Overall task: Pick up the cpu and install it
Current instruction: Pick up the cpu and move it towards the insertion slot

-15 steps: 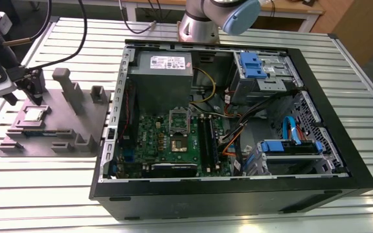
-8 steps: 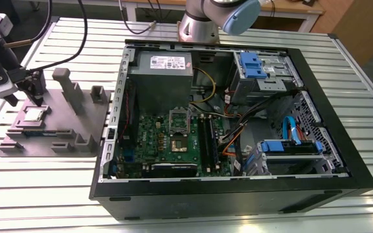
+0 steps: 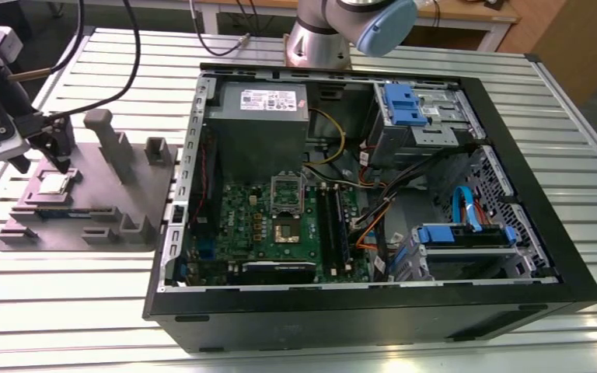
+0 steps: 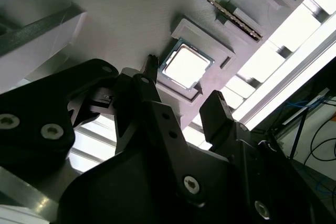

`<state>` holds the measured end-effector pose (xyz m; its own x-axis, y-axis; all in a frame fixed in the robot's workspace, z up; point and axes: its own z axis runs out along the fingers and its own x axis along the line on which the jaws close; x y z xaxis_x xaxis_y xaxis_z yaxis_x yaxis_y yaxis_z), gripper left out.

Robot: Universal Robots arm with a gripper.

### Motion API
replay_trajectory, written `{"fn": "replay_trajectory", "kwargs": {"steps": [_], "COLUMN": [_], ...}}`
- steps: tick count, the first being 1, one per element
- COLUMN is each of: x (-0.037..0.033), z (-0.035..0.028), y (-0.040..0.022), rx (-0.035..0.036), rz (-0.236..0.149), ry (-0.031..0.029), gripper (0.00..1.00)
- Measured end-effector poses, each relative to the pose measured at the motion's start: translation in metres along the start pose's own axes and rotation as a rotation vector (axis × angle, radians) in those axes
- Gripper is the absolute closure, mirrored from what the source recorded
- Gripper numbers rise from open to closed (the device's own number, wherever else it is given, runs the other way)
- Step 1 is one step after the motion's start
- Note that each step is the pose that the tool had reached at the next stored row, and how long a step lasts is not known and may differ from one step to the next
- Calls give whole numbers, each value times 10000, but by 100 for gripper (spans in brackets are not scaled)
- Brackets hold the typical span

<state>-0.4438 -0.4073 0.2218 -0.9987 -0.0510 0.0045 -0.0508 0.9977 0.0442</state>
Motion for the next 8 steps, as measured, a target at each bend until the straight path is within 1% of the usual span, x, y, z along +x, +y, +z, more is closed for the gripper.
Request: {"fn": "replay_trajectory", "kwargs": {"steps": [3, 8], "x": [1, 1], "z": [12, 12], "y": [-1, -1], "rx": [0, 0], "rz": [-1, -1], "ry": [0, 0], "gripper": [41, 41]}}
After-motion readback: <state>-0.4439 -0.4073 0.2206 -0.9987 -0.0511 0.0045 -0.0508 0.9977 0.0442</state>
